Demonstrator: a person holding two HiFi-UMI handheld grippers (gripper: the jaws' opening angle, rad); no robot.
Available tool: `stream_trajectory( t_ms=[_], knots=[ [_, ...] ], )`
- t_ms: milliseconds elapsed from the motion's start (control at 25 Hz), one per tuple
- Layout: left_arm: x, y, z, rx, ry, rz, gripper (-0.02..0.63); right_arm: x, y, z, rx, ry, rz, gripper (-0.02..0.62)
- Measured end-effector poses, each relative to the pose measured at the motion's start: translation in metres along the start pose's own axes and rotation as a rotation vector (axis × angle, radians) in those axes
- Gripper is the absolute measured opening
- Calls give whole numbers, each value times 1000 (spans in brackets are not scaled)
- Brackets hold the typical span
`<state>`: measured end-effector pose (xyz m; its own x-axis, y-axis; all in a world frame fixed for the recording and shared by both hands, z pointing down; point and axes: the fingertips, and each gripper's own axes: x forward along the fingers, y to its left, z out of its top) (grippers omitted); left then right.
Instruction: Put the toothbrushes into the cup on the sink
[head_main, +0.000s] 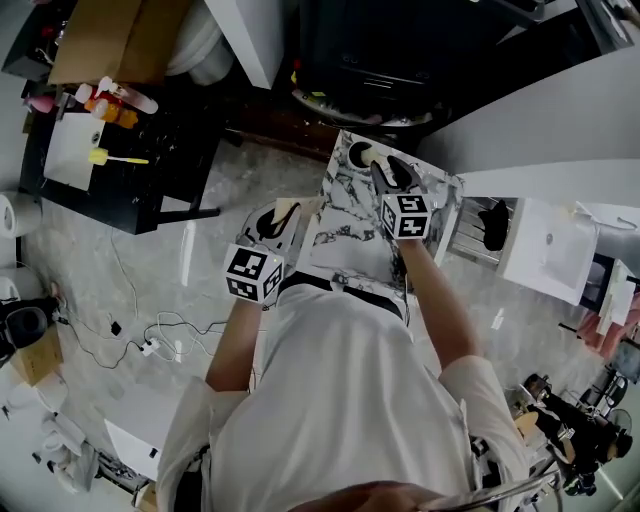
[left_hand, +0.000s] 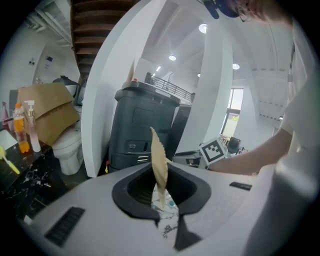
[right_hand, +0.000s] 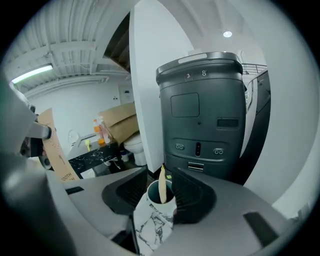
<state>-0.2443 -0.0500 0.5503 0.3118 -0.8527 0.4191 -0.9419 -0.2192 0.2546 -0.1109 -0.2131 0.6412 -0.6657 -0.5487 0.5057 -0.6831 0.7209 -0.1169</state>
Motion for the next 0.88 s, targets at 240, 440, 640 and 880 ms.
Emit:
stream_trajectory(
  t_ms=[240, 440, 640, 880],
  knots=[
    [11, -16, 6, 28, -5, -27, 54, -31, 2, 7, -12, -11, 17, 137],
    [13, -27, 17, 47, -24, -31, 54, -55, 0, 11, -12, -31, 16, 110],
    [13, -35, 22, 60, -30, -25, 54, -82, -1, 12, 0, -51, 22, 86],
    [25, -41, 36, 91, -40, -29, 54, -110, -6, 14, 24, -82, 33, 60]
  ],
)
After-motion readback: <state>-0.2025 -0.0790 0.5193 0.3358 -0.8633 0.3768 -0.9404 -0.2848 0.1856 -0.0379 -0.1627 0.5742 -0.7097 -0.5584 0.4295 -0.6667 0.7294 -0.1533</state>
